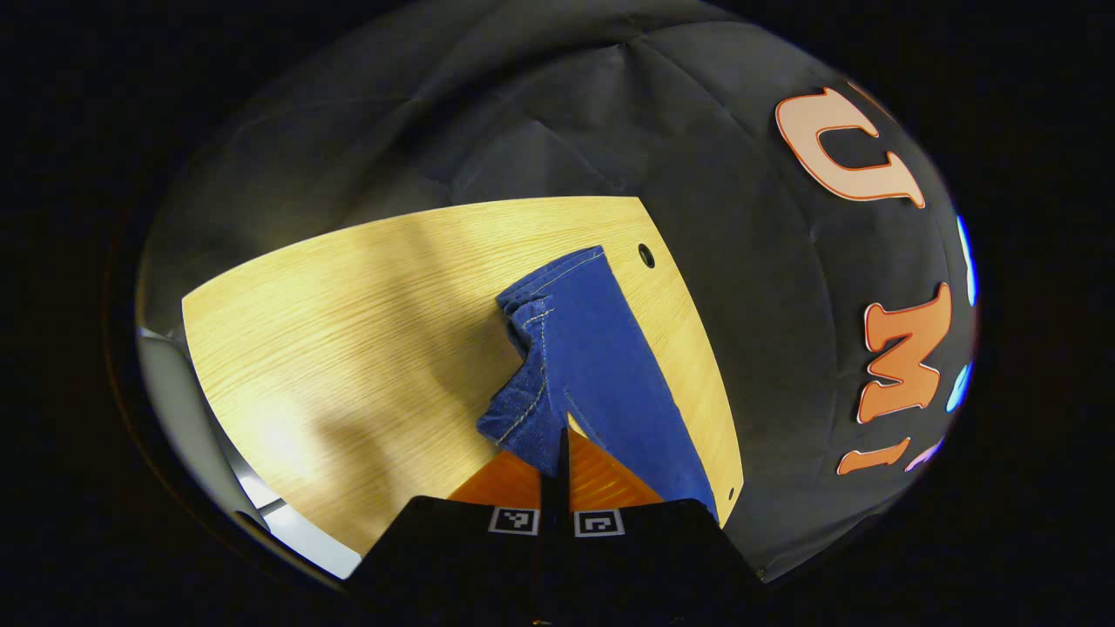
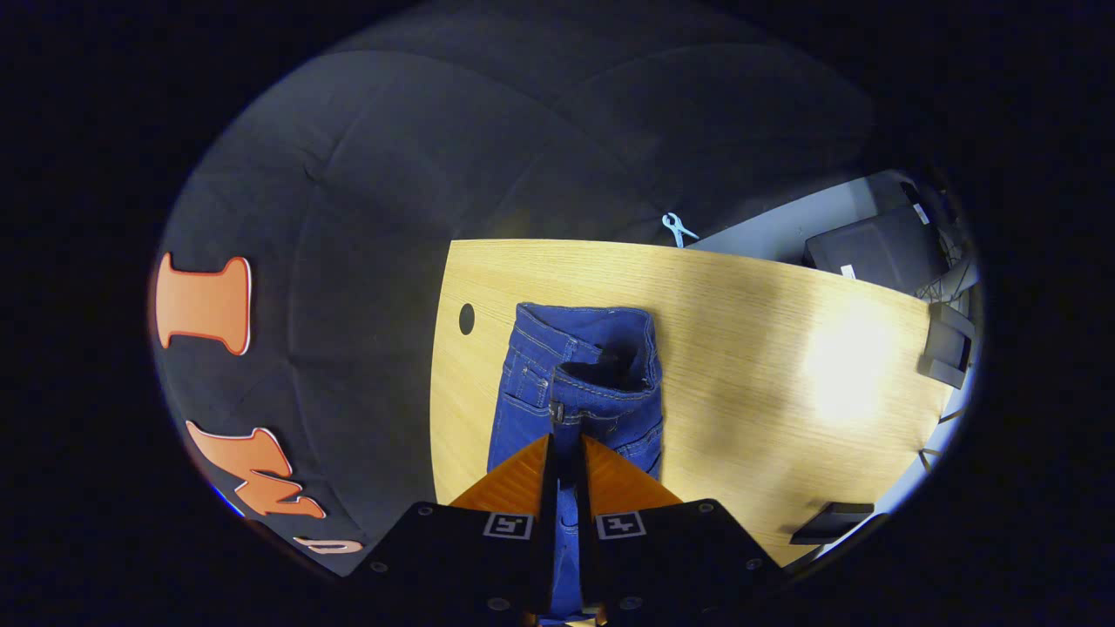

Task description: Grasp the waist and the cuffs of the jeans and fold them to make the two legs overlap; first hold the waist and fold one-third of the jeans toward the cuffs, then hold the cuffs and fold the remaining one-third in the same direction to finish folding.

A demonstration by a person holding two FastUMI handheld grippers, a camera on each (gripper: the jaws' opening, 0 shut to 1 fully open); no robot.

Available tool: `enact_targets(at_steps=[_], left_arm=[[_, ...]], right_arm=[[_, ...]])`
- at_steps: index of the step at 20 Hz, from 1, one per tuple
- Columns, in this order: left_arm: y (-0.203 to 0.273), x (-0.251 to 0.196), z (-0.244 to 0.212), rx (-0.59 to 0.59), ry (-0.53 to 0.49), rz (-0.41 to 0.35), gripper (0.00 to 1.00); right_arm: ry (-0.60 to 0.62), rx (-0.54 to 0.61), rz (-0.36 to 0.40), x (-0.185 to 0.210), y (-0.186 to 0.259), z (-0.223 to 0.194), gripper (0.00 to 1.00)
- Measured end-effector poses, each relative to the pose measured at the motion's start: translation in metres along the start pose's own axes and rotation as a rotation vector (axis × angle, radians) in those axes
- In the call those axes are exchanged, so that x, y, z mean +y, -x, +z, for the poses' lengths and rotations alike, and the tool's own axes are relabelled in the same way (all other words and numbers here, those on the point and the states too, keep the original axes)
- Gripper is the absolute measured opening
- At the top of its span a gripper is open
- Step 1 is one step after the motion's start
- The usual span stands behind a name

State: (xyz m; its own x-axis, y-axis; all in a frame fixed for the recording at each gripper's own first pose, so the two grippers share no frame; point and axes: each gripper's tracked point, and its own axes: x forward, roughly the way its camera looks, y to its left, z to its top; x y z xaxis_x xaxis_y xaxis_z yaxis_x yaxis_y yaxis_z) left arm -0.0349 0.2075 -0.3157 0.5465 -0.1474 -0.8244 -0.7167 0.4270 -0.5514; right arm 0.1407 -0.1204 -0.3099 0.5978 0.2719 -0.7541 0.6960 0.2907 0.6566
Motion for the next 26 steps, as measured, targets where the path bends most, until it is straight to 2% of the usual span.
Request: enact_targets(at_steps=[4,8,13,19,25,26], left_arm=[[-0.003,-0.019,0.017,0.049,0.076,0.068,0.01],[-0.022,-0.051,0.044,0.061,0.114,0.070,0.00],[-0.052,-0.088,0.067,0.094,0.054,0.090,0.01],[-0.098,-0.066,0.078,0.157,0.119,0.250,0.01],[-0.129,-0.057,0.085,0.207,0.158,0.349,0.01],[-0.136,-0.058,0.086,0.207,0.152,0.345,0.01]], right_arm=[[-0.062,0.013,-0.015,0.007,-0.005,0.007,0.12],[-0.109,0.018,-0.017,0.030,-0.019,0.017,0.13],[-0.115,0.027,-0.024,0.070,-0.053,0.031,0.12],[-0.086,0.055,-0.105,0.103,-0.117,0.037,0.12],[-0.068,0.076,-0.154,0.129,-0.170,0.034,0.12],[-0.079,0.069,-0.153,0.132,-0.175,0.033,0.12]])
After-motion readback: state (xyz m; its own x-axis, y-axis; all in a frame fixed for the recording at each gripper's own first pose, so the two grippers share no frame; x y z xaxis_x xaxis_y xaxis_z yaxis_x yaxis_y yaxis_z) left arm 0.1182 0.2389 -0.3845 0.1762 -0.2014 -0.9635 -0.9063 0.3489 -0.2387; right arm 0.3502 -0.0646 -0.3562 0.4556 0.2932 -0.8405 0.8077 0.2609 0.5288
